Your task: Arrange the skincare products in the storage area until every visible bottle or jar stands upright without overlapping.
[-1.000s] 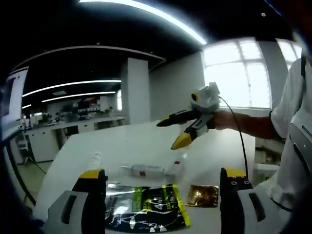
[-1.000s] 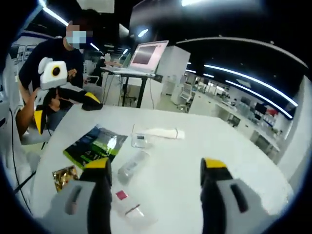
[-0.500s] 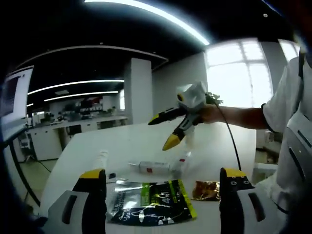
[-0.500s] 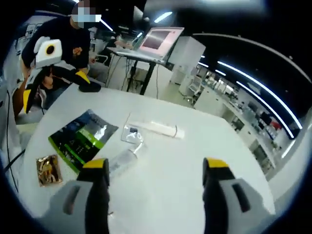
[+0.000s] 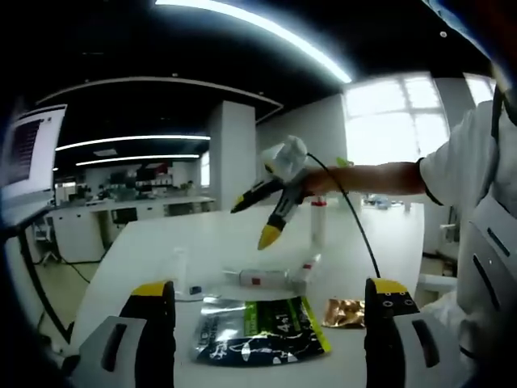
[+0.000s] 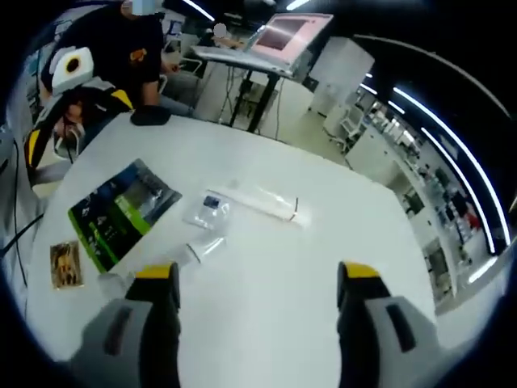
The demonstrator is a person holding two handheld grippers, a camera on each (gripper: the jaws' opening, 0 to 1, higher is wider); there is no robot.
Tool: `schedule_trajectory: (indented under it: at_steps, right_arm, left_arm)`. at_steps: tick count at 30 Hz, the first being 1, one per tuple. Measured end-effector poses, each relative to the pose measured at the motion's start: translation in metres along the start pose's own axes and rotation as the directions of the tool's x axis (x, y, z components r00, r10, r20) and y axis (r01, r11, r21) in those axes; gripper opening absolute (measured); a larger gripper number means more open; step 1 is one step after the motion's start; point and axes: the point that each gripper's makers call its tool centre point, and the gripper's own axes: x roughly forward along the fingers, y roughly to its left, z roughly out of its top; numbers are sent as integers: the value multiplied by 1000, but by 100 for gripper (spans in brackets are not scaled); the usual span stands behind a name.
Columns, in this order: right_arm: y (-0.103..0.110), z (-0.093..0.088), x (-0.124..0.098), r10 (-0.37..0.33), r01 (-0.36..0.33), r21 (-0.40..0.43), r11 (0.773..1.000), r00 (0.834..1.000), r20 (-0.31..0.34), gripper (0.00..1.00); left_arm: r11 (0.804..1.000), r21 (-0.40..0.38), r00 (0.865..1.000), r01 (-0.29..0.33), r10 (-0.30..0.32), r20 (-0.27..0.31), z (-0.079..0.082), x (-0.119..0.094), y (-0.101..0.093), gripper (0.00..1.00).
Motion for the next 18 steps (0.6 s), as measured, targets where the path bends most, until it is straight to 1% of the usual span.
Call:
schedule_trajectory:
  at_steps: [1,3,4,6,9,10,13,15,18]
  right_arm:
    - [0,0,0,2,-2,-4,1000,1000,-4,80]
    - [-4,-2,5,18,-20,-39,999,999,-36,81]
    - [-5,-1,8,19,-22,-63,998,999,-42,81]
    - [-13,-2,12,-2,-6,-129,992,998,-67,80]
    - [-22,-6,19,-10,-8,-170,985,994,-105,79]
    - [-25,-6,23,-13,-6,-177,984,994,-109,78]
    - [-34,-5,34,-9,-15,-200,980,993,-115,78]
    - [-36,-4,40,4,-28,-214,976,993,-114,79]
    - [-39,-4,51,14,-48,-252,967,991,-135,78]
  left_arm:
    - [1000,0,1000,0,0,-1,0,-1,0,99]
    - [1000,-2,1000,3,-3,-6,-2,-1,1,99]
    - [1000,-3,1000,4,-4,-10,-3,-1,1,99]
    - [1000,-5,1000,4,-4,-14,-4,-1,2,99]
    - [1000,-7,1000,11,-11,-11,-3,-2,0,99]
    - [1000,6,1000,22,-22,-4,-2,-3,-3,99]
    - [1000,9,1000,19,-19,-5,-1,-5,-1,99]
    - [1000,6,1000,11,-11,-2,0,-8,2,99]
    - [1000,4,1000,15,-15,9,1,-9,3,99]
